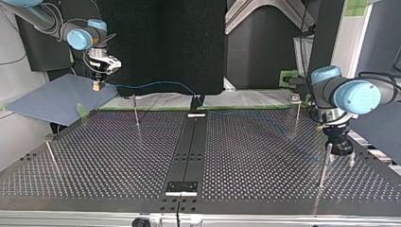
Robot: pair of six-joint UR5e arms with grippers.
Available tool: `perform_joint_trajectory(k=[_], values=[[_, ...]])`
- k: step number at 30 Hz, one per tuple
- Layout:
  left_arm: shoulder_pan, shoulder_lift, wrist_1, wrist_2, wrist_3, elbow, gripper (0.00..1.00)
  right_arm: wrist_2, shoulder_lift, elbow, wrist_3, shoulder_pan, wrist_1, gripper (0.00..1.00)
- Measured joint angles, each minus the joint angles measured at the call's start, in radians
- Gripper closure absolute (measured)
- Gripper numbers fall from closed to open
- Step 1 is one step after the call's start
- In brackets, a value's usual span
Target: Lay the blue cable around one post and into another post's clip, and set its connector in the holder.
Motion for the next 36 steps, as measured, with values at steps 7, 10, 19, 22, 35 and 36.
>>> perform_joint_trajectory(k=[7, 10, 19, 22, 35, 36], values=[[-0.001, -0.001, -0.020, -0.002, -0.010, -0.010, 0.01, 0.000, 0.000, 0.000, 0.001, 0.000, 0.000, 0.97], [-0.002, -0.001, -0.023, -0.003, -0.014, -0.023, 0.01, 0.000, 0.000, 0.000, 0.001, 0.000, 0.000, 0.97], [-0.004, -0.001, -0.023, -0.004, -0.018, -0.073, 0.01, 0.000, -0.001, 0.000, 0.002, 0.001, 0.007, 0.97], [-0.003, -0.001, -0.023, -0.005, -0.017, -0.085, 0.01, 0.000, -0.001, 0.000, 0.002, 0.002, 0.009, 0.97], [-0.003, -0.001, 0.004, -0.036, 0.007, -0.161, 0.01, 0.000, -0.001, 0.000, 0.011, 0.004, 0.012, 0.97], [-0.003, -0.001, 0.009, -0.037, 0.006, -0.168, 0.01, 0.000, -0.001, 0.000, 0.011, 0.005, 0.012, 0.97]])
